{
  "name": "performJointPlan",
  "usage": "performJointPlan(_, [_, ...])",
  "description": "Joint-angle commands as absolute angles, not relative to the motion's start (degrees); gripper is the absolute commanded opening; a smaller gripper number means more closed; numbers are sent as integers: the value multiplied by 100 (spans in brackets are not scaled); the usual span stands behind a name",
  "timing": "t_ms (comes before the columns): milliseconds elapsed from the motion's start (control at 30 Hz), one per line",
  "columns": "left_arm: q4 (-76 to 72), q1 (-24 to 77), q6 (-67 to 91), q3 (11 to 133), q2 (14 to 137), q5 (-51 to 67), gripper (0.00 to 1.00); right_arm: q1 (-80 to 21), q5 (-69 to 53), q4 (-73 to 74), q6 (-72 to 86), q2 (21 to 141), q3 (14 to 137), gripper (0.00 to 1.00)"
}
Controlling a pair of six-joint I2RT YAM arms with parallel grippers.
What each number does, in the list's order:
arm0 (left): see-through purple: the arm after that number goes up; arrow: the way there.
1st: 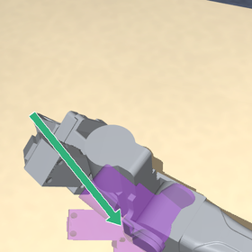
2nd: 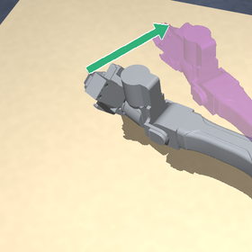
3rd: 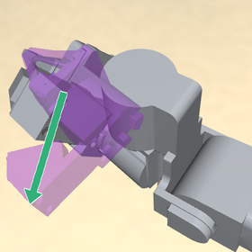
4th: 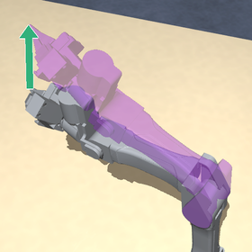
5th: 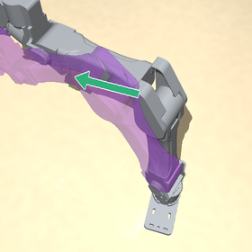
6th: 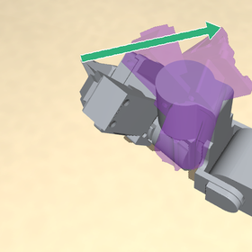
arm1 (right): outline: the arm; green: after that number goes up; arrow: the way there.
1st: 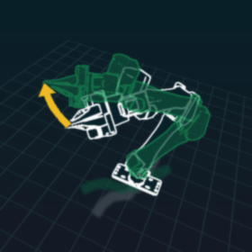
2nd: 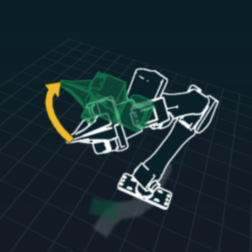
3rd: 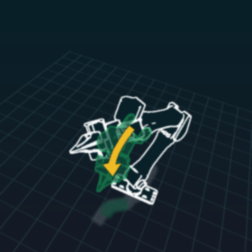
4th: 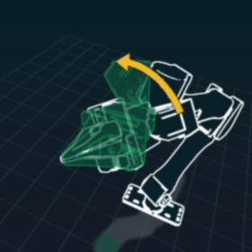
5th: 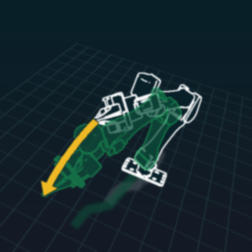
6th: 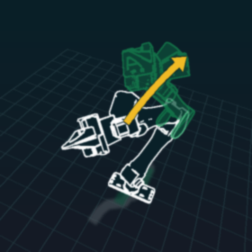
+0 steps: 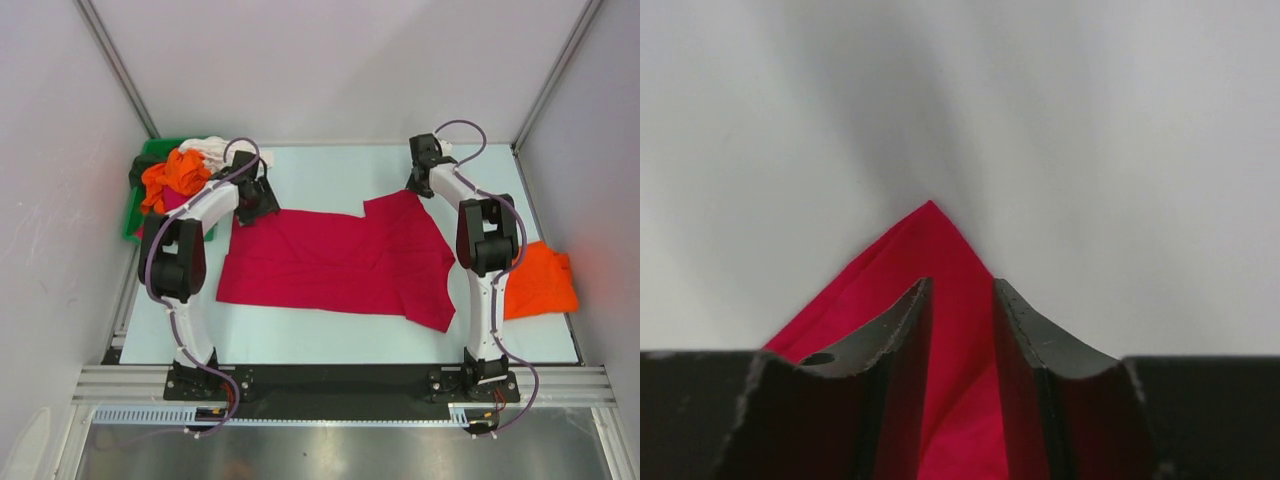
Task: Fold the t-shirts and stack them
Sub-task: Grap the side of the flattened tshirt furthest away from the robot with both arms
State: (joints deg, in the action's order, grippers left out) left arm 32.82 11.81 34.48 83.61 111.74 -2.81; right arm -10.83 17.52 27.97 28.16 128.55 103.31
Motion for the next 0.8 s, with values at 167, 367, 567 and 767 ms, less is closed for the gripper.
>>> performJointPlan(167, [3041, 1151, 3507, 8095, 10723, -360, 72, -1187, 1846, 2760, 2707, 13350, 10907, 43])
performJointPlan(367, [3032, 1151, 3489, 8016, 10670, -404, 72, -1151, 1793, 2777, 2733, 13570, 11056, 44])
performJointPlan(567, [3041, 1151, 3498, 8033, 10731, -483, 72, -1116, 1723, 2830, 2733, 13711, 11083, 29])
performJointPlan(767, [3321, 1125, 3542, 8375, 10968, -826, 71, -1090, 1723, 2821, 2751, 13658, 10917, 8])
